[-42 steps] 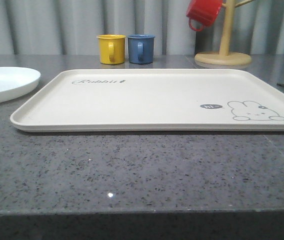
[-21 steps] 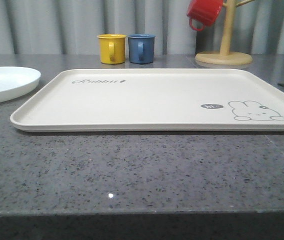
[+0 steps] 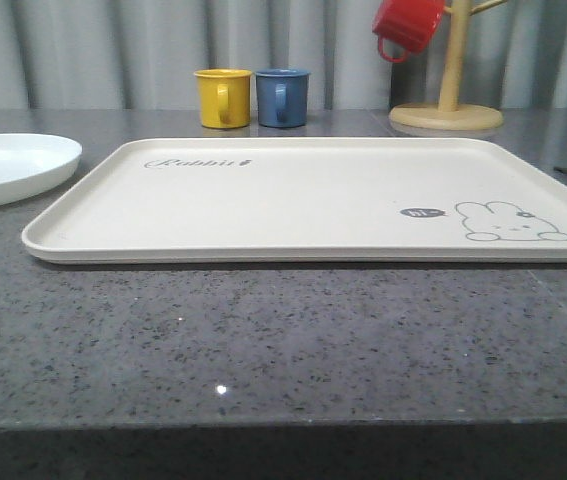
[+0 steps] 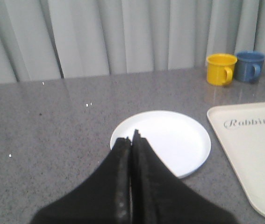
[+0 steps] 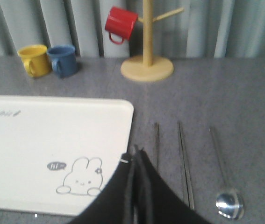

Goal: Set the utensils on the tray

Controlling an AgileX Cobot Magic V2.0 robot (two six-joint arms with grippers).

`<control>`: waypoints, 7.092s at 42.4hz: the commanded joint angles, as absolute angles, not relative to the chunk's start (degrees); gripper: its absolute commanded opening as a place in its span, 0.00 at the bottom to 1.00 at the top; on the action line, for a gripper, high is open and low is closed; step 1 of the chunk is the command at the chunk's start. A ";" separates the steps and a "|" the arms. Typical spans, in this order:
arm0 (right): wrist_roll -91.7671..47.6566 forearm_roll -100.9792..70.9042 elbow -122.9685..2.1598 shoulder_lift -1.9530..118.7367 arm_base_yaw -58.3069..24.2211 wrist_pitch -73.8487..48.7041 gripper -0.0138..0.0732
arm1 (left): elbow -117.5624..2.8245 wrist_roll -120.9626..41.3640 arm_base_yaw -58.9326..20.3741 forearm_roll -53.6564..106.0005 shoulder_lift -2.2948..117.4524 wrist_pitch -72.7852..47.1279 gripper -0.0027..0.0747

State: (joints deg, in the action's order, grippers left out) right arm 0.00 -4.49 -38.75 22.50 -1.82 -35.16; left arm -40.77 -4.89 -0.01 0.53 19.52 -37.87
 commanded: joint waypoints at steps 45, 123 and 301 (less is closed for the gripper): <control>-1.17 -3.33 -42.91 39.12 -1.47 -38.51 0.69 | -46.86 -4.23 -0.38 -2.81 44.76 -42.21 0.74; -1.17 -3.33 -42.91 39.12 -1.47 -38.51 0.69 | -77.09 -25.68 17.90 32.14 93.59 -49.52 0.01; -1.22 -1.52 -81.65 99.06 0.22 -61.67 0.22 | -53.93 1.61 -50.04 -4.47 40.61 -50.37 0.60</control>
